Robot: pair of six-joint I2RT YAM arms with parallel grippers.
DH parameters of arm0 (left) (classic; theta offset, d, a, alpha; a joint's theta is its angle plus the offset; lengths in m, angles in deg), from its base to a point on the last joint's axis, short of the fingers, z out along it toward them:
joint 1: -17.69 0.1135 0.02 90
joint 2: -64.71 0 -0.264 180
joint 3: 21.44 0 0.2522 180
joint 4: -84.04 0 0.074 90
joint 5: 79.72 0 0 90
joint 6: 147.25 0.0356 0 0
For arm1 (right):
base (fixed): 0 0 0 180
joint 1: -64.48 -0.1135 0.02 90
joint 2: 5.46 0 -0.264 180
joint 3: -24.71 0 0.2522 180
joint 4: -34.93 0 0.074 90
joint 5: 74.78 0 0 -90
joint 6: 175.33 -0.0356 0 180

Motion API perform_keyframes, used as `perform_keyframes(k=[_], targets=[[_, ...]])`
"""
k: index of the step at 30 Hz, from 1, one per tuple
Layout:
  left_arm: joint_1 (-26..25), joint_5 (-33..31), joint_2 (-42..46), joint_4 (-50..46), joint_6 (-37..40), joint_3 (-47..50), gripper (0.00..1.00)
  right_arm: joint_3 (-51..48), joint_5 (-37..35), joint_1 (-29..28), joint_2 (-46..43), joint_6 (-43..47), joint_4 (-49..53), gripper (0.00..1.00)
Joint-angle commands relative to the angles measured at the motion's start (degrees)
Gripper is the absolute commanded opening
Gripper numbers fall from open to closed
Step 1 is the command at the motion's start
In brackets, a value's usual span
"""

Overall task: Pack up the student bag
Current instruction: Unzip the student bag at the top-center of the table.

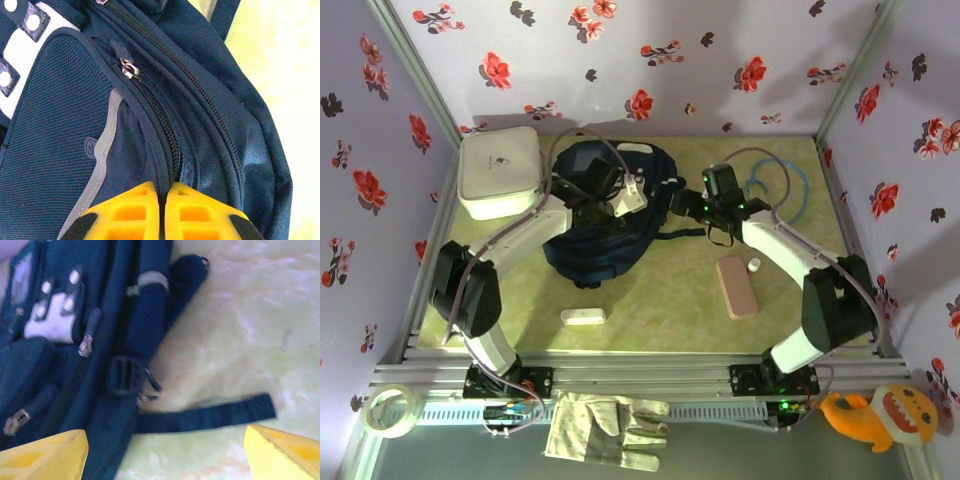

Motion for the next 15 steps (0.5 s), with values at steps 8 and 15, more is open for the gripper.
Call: perform_keyframes(k=[8, 15], targets=[[0.5, 5.5, 6.2, 3.9, -3.3, 2.6, 0.05, 18.7, 6.2, -1.9, 14.0, 1.2, 6.4, 0.66], [0.5, 6.2, 6.4, 3.8, -3.6, 3.7, 0.06, 28.8, 5.2, -2.2, 23.6, 2.9, 9.4, 0.51]])
